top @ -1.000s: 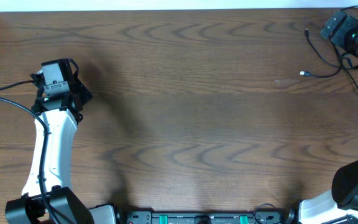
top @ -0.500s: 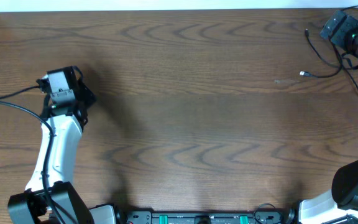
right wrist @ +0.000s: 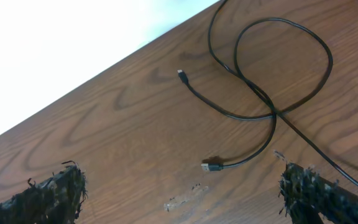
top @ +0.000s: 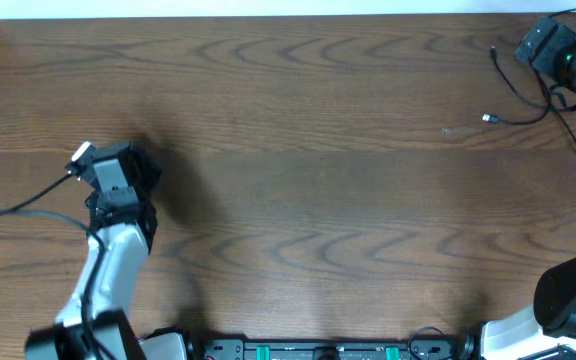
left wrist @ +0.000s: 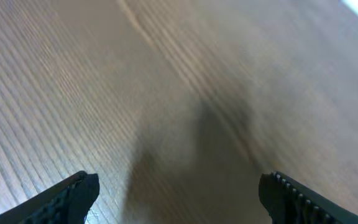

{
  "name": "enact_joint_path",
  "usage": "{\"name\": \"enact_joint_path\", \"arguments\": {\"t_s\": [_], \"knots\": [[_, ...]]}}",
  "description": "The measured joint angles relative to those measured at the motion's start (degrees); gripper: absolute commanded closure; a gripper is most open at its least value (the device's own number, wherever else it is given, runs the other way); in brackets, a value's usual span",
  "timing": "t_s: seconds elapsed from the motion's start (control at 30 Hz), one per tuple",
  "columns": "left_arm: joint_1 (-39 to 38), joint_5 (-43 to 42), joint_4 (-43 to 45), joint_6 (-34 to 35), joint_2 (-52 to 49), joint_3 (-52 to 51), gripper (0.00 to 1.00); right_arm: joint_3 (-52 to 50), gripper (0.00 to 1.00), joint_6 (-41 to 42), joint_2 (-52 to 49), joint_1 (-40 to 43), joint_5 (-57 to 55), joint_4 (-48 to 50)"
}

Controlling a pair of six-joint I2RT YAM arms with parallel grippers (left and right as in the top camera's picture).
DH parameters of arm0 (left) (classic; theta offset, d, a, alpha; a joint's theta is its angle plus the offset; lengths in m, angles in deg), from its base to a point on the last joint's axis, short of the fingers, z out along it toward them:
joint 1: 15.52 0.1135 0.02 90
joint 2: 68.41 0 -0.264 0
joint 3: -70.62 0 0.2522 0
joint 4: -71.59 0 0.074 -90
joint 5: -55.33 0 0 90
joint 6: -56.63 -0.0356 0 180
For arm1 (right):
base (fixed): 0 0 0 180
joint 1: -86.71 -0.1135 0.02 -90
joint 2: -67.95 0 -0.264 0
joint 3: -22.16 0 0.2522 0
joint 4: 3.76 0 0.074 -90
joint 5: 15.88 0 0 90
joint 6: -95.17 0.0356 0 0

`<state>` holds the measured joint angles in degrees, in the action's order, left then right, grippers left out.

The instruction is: Untangle cables

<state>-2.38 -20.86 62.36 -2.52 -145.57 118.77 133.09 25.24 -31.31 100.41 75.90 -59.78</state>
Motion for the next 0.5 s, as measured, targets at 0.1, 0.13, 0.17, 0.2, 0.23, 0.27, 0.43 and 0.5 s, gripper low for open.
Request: {"name": "enact_joint_path", "arguments": {"t_s": [0.1, 0.13, 0.17, 0.2, 0.23, 0.27, 0.43, 0.5], "knots": [[-0.02, 0.02, 2.12, 0.48, 4.59, -2.99, 0.13, 0.0, 0.01, 0.0, 0.0, 0.0, 0.0, 0.02], [0.0, 0.02, 2.36, 0.5, 5.92, -3.8, 0.13, 0.0, 0.01, 0.0, 0.0, 0.0, 0.0, 0.0], [0.0, 0.04, 2.82, 0.61, 7.78, -5.14, 0.13, 0.0, 0.01, 0.0, 0.0, 0.0, 0.0, 0.02], [0.0, 0.02, 3.54, 0.66, 9.09, -6.19, 0.13, 0.0, 0.01, 0.0, 0.0, 0.0, 0.0, -0.02], [-0.02, 0.02, 4.33, 0.68, 10.36, -7.32, 0.13, 0.0, 0.01, 0.0, 0.0, 0.0, 0.0, 0.02], [-0.02, 0.15, 5.49, 0.68, 12.04, -8.9, 0.13, 0.0, 0.01, 0.0, 0.0, 0.0, 0.0, -0.02], [0.0, 0.74, 13.35, 0.66, 19.67, -15.82, 0.13, 0.0, 0.01, 0.0, 0.0, 0.0, 0.0, 0.0], [-0.02, 0.98, 17.09, 0.7, 22.75, -18.56, 0.13, 0.0, 0.01, 0.0, 0.0, 0.0, 0.0, 0.02]]}}
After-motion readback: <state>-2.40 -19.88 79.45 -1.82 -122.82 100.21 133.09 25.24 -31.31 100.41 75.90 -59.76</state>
